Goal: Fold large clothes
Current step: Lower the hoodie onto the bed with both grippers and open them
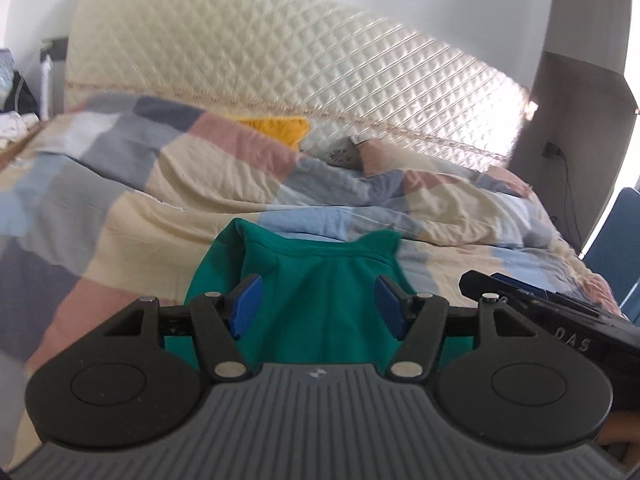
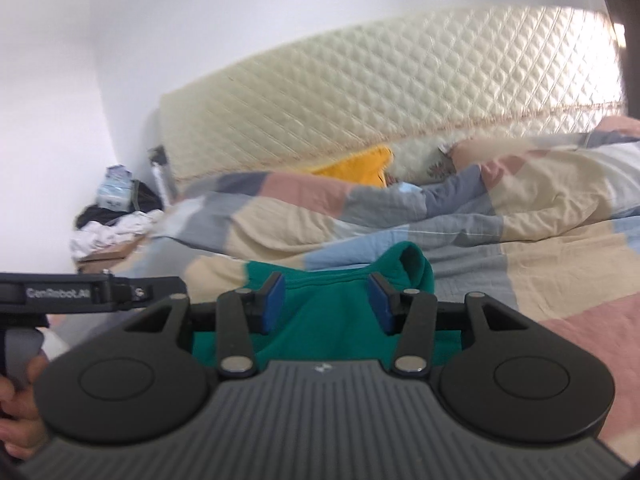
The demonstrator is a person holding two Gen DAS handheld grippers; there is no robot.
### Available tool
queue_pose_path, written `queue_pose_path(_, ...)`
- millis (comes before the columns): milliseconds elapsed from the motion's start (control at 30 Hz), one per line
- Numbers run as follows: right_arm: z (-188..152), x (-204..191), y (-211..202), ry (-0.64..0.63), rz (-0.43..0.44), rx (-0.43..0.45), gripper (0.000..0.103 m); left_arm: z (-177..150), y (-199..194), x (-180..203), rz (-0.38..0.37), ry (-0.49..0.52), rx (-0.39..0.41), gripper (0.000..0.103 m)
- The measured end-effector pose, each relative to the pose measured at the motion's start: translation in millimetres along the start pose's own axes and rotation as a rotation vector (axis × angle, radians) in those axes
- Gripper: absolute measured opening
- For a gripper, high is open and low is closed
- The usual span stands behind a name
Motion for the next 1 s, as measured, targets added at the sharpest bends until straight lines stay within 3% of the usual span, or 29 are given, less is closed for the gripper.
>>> queue_pose_path(233, -25.1, -31.7, -107.7, -0.015, 0.001, 0.023, 0.050, -59.1, -105.0, 44.1, -0.012, -0.005, 0.022, 0.067)
queue_pose_path(467, -68.9, -54.3, -174.7, -0.097, -0.044, 0.034, 0.050, -129.4, -156.5, 70.4, -0.020, -0.009, 0.011, 0.067)
queue_pose_path(667, -106.1, -48.3, -200.7, -0.091, -0.054, 0.044, 0.050, -175.9, -173.2, 84.5, -0.022, 0.006, -0.003, 0.067)
queue_pose_path(867, -127.5, -39.9, -196.3, -0.082, -0.100, 0.000, 0.050, -199.6, -159.9, 85.5, -0.020, 0.008, -0.024, 0.067)
queue_pose_path(1000, -133.8, -30.3, -189.7, -0.037, -0.111, -0.019, 0.063, -194.7, -137.3, 76.4, -0.018, -0.028, -0.068, 0.068)
Point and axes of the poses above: each gripper's, at about its wrist camera, not at the fingertips, and y roughly the way its jaws point, x to its right, z to its top, the point moved 1 cm from there along y, roughly the way its jaws point, and after that the axes turned 9 degrees about -x, right-handed, at the moved point
